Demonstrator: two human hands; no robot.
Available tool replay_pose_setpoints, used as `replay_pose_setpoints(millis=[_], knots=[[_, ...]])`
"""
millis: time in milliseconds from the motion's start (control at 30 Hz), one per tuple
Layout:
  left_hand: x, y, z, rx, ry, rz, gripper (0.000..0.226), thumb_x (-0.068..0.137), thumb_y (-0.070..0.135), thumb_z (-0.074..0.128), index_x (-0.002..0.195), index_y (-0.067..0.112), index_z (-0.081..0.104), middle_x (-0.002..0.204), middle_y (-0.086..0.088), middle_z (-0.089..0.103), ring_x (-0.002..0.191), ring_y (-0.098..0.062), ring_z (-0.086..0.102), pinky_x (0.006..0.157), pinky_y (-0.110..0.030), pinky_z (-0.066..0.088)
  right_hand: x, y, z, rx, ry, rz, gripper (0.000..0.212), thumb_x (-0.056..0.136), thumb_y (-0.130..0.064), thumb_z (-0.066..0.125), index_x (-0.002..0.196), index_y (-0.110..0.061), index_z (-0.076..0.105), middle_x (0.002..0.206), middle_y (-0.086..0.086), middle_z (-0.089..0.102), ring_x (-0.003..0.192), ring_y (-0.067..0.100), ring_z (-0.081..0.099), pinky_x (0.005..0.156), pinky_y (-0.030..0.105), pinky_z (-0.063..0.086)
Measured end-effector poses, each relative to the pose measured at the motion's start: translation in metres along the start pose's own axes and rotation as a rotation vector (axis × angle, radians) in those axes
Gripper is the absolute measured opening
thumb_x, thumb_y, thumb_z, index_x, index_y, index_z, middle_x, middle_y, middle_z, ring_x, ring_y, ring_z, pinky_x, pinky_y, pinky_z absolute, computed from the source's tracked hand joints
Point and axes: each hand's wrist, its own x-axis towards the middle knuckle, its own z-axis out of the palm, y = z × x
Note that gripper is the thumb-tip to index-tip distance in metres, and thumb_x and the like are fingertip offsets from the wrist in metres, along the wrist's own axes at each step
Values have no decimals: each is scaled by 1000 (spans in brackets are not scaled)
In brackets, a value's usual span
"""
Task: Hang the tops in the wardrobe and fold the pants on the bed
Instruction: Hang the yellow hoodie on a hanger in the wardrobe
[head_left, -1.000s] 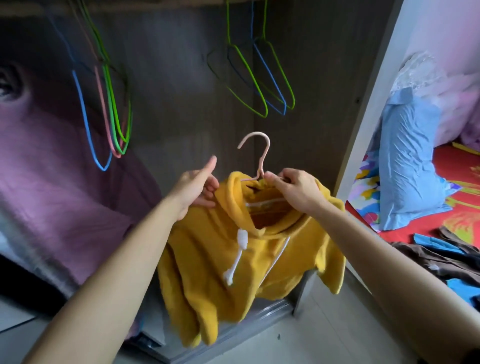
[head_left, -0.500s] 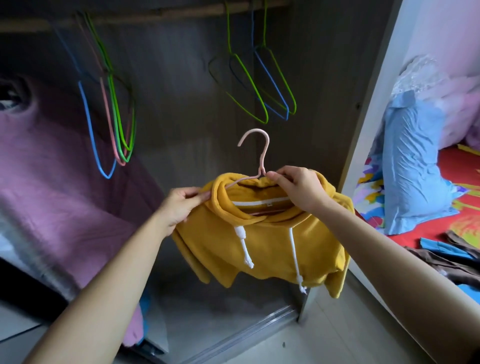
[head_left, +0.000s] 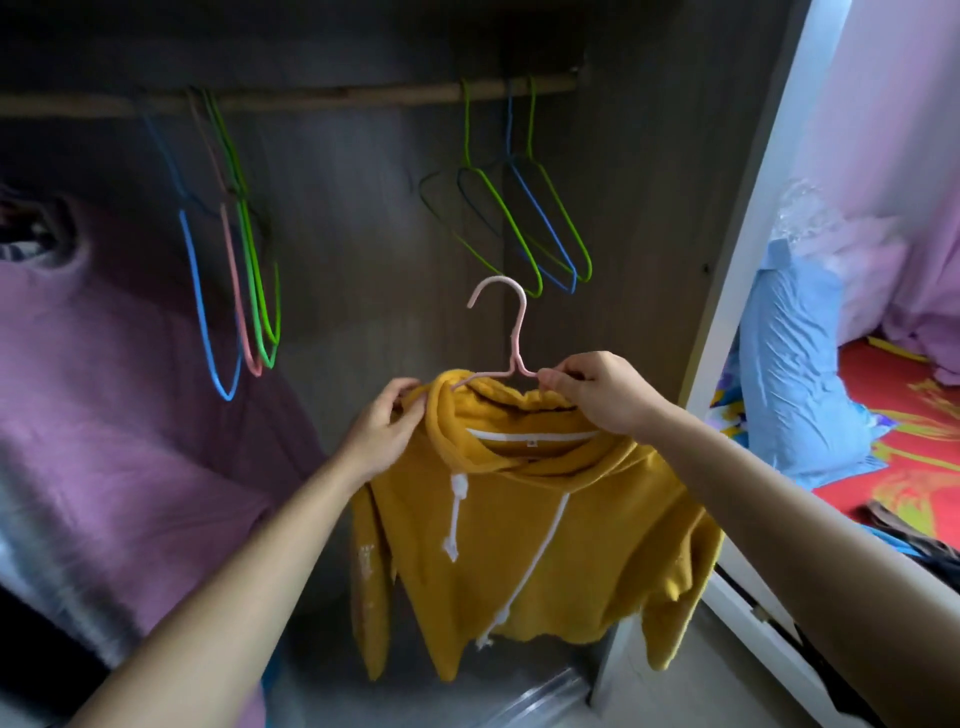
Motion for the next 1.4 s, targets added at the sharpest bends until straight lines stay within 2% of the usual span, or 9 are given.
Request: replay_pose_setpoints(millis=[167, 333, 567, 800, 933, 1067, 1200, 1300, 1400], knots=[[33, 14, -12, 116, 46, 111, 28, 102, 34, 48, 124, 23, 61, 118, 0, 66, 112, -20, 60, 91, -30, 45, 5, -34, -15, 139, 52, 129, 29, 95, -47, 63, 81, -27, 79, 69, -12, 68, 62, 6, 60, 57, 22, 48], [78, 47, -30, 372, -3, 84, 36, 104, 27, 37, 132, 12, 56, 135, -15, 59, 123, -34, 54, 101, -38, 43, 15, -71, -28, 716, -95, 425, 20, 98, -16, 63, 95, -4, 78, 66, 0, 56, 48, 5, 47, 42, 17, 39], [131, 105, -96, 453, 128, 203, 39, 99, 17, 48, 137, 11, 53, 139, -17, 54, 128, -36, 50, 108, -45, 41, 69, -127, -54, 1358, -318, 402, 22, 99, -4, 52, 113, 2, 67, 89, 10, 69, 77, 14, 68, 71, 24, 61], [174, 142, -150, 890, 419, 237, 62, 96, 22, 49, 154, 21, 24, 162, -14, 12, 146, -38, 17, 111, -54, 31, 149, -158, -46, 1060, -62, 137, 22, 102, -11, 53, 115, 1, 66, 89, 11, 74, 78, 16, 70, 87, 33, 60], [202, 149, -169, 994, 459, 195, 83, 93, 22, 55, 158, 28, 4, 164, -3, -20, 151, -28, -16, 121, -55, 7, 194, -167, -41, 1041, 28, -12, 15, 102, -9, 50, 100, -6, 65, 87, 9, 71, 62, 9, 70, 63, 23, 61], [219, 144, -170, 1051, 448, 133, 97, 86, 23, 62, 158, 24, -3, 165, -5, -15, 151, -29, -14, 121, -56, -1, 234, -168, -30, 974, 107, -32, 16, 101, -3, 49, 91, -5, 61, 84, 13, 69, 55, 12, 66, 54, 25, 58], [228, 131, -160, 1076, 556, 163, 108, 74, 28, 71, 158, 22, 3, 166, -7, 0, 152, -30, -5, 119, -57, -2, 250, -150, -2, 774, -74, 63, 12, 102, -4, 49, 101, 1, 60, 89, 18, 66, 54, 20, 65, 48, 28, 56], [233, 127, -158, 1085, 589, 179, 109, 71, 26, 73, 158, 20, 8, 165, -9, 4, 151, -32, -3, 117, -58, -3, 254, -142, 15, 762, -84, 12, 23, 105, -8, 46, 119, 7, 57, 80, 12, 63, 57, 23, 63, 56, 35, 58], [231, 127, -155, 1070, 607, 185, 104, 72, 24, 70, 158, 20, 10, 165, -9, 6, 151, -33, -1, 119, -58, -1, 256, -136, 24, 592, 35, -75, 27, 106, -16, 43, 111, -1, 65, 76, 8, 66, 61, 24, 66, 72, 45, 60]])
